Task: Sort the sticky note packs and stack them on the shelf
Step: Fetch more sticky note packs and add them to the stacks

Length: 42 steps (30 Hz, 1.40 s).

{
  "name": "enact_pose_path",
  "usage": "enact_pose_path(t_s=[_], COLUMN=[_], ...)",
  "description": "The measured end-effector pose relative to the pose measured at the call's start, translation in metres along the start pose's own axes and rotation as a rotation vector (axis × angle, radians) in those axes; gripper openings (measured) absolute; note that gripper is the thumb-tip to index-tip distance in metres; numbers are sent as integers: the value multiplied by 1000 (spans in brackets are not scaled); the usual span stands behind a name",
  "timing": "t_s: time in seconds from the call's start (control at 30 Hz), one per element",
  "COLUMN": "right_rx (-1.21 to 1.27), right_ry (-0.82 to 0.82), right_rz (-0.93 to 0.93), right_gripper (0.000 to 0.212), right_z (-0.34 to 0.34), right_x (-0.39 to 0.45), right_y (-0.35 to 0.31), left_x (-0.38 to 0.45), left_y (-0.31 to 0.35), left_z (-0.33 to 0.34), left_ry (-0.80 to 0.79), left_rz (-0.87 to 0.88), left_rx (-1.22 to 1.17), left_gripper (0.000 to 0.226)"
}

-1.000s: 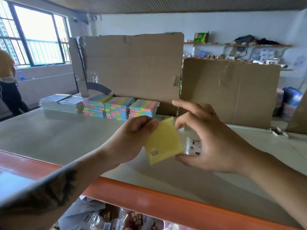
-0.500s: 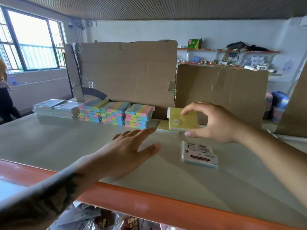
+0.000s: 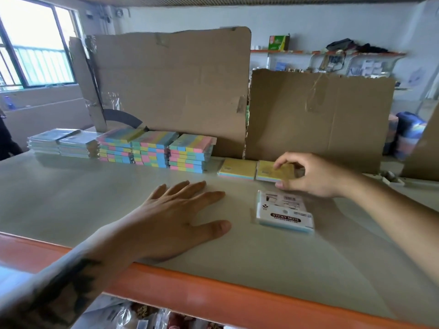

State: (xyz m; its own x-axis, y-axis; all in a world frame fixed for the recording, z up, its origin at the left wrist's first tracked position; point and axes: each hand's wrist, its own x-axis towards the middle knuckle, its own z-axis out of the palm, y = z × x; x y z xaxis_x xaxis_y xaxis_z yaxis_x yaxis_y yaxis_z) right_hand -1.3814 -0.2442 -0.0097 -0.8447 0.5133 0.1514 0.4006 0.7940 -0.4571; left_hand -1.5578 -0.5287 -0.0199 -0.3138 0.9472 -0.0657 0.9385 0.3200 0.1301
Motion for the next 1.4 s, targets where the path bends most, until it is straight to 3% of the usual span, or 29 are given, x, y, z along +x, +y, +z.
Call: enact_pose_path(t_s=[0.3, 0.43, 0.6, 0.77, 0.87, 1.1, 1.17, 1.23, 1.4], right_rx=[-10, -48, -110, -138, -200, 201, 353, 490, 579], right_ry=[-31, -38, 56, -350, -357, -320, -326, -318, -215], right_rz=[19, 31, -57, -69, -105, -199, -204, -207, -167], right_gripper=[25, 37, 31, 55, 60, 46, 44, 28, 27], right_z=[7, 7, -8, -22, -16, -6, -3, -1, 8], right_x=[0, -2, -21, -56, -57, -61, -63, -63, -64], right_y=[-1, -5, -32, -68, -73, -90, -98, -104, -105], left_x=[1, 1, 0, -5, -7, -9, -11, -12, -10], left_y=[0, 0, -3, 2, 3, 12, 14, 16, 13], left_z=[1, 2, 4, 2, 1, -2, -1, -1, 0], left_ry=[-4, 5, 51, 97, 134, 303, 359, 406, 356], left_rz=[-3, -6, 1, 7, 56, 247, 247, 206, 201], left_rx=[0, -6, -29, -77, -120, -376, -445, -534, -661], left_gripper=[88, 90, 97, 90, 87, 58, 41, 30, 18])
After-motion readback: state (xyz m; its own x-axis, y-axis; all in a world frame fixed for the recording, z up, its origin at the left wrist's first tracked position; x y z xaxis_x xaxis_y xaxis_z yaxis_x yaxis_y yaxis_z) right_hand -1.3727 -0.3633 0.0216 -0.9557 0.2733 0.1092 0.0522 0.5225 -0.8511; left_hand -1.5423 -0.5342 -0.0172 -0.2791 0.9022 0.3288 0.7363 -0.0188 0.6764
